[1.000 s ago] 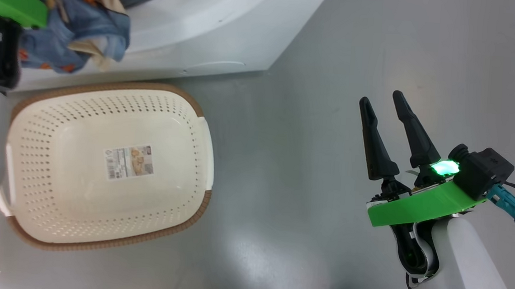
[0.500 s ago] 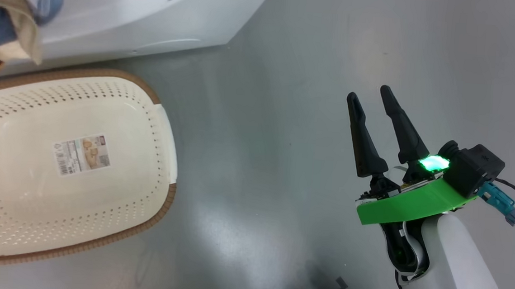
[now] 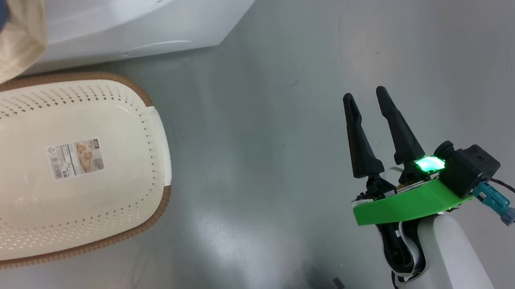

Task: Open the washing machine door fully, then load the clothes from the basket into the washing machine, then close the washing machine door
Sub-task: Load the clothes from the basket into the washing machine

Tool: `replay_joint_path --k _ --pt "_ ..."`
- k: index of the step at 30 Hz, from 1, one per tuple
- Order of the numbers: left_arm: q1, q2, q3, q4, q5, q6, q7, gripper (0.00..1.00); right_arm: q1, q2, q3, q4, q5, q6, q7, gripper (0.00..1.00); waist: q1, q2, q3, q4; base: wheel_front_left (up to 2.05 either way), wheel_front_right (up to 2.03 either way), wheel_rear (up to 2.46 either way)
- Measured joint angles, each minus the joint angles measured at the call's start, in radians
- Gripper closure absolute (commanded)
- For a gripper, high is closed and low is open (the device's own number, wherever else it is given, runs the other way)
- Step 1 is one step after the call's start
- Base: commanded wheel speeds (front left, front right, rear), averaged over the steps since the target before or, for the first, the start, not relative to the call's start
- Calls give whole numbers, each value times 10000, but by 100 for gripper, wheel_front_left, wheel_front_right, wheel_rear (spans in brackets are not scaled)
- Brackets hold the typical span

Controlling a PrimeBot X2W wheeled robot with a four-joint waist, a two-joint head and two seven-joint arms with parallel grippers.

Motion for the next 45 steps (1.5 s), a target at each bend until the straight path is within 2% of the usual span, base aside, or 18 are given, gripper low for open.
replay_joint_path --k 6,16,32,39,45 --pt "1 -117 -19 786 -4 -8 0 0 -12 23 6 61 0 0 0 0 0 0 -224 147 0 0 0" --pt "837 -303 -414 65 -477 -12 0 0 -13 25 4 111 2 0 0 0 0 0 -586 413 0 0 0" --pt "3108 -81 -777 -2232 -1507 -13 0 0 -10 -10 21 251 10 0 0 0 0 0 -1208 840 0 0 0" --pt "4312 -203 -813 -3256 -1511 -13 0 0 -6 -105 25 378 17 0 0 0 0 0 -1537 1182 0 0 0" --pt "5508 -520 -433 -4126 -1484 -13 0 0 15 -290 8 456 19 0 0 0 1 0 -1905 1470 0 0 0"
